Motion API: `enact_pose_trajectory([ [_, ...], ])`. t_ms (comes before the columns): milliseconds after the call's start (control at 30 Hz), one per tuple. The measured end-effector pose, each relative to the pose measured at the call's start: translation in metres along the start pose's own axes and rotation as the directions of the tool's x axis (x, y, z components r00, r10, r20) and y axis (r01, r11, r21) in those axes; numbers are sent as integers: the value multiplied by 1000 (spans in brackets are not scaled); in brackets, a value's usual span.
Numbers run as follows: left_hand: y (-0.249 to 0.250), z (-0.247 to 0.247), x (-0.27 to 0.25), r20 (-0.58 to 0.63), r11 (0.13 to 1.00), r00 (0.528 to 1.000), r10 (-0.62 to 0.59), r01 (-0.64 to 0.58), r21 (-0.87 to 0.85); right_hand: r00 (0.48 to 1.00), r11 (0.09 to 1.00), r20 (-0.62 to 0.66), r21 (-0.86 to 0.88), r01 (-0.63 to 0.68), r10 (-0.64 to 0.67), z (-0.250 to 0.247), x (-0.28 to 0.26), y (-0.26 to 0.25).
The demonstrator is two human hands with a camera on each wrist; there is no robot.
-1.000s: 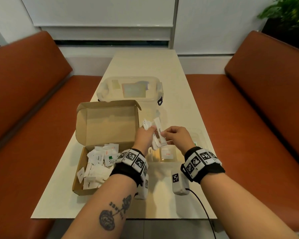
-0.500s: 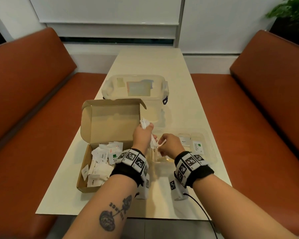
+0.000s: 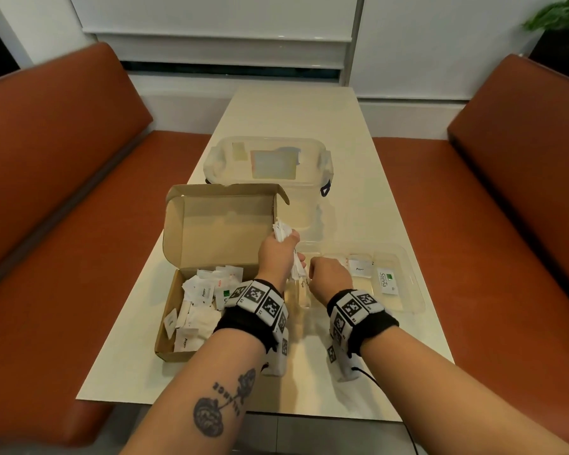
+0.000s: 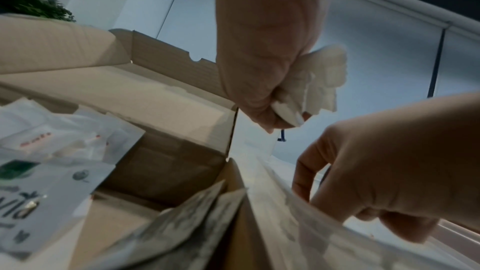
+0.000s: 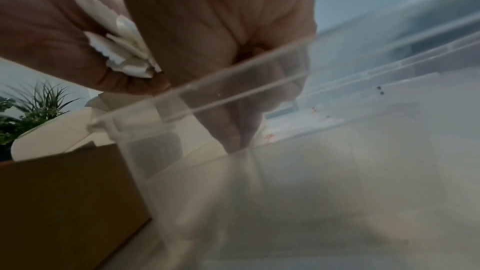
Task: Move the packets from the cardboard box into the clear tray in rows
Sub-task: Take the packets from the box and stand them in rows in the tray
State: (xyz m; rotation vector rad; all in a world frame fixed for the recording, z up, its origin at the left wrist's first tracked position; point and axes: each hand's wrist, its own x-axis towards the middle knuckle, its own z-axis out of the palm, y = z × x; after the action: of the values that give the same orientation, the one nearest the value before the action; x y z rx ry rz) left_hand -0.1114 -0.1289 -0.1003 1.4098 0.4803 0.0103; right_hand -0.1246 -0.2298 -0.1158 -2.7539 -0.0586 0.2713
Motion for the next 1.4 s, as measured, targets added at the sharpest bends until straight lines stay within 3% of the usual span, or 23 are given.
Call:
enact_pose_trajectory([
  [167, 0, -1, 2, 12, 1000, 1000, -2, 2, -7, 996, 987, -22, -138, 86, -90, -4, 4, 6],
  [400, 2, 3, 5, 32, 1000, 999, 19, -18, -22, 983, 938, 79, -295, 183, -167, 0, 4, 12],
  [733, 2, 2, 5, 32, 999, 999, 21, -20, -26, 980, 953, 128, -246, 180, -152, 2, 6, 18],
  [1067, 3, 1, 3, 75, 998, 997, 23, -18, -55, 976, 927, 131, -314, 205, -172, 3, 8, 18],
  [1167, 5, 2, -2, 121, 989, 992, 38, -20, -149, 986, 973, 48, -162, 165, -159, -1, 6, 18],
  [1233, 5, 2, -3, 136, 975, 989, 64, -33, -219, 987, 985, -133, 135, 111, -93, -8, 5, 15],
  [1300, 5, 1, -5, 140, 971, 988, 69, -34, -236, 972, 854, -233, 509, 105, 19, -21, 2, 10],
  [1367, 6, 1, -5, 141, 973, 989, 47, -13, -230, 984, 674, -177, 730, 111, 30, -33, -4, 4],
  [1400, 7, 1, -5, 142, 976, 989, 35, -4, -217, 990, 626, -138, 772, 115, -11, -37, -7, 1],
])
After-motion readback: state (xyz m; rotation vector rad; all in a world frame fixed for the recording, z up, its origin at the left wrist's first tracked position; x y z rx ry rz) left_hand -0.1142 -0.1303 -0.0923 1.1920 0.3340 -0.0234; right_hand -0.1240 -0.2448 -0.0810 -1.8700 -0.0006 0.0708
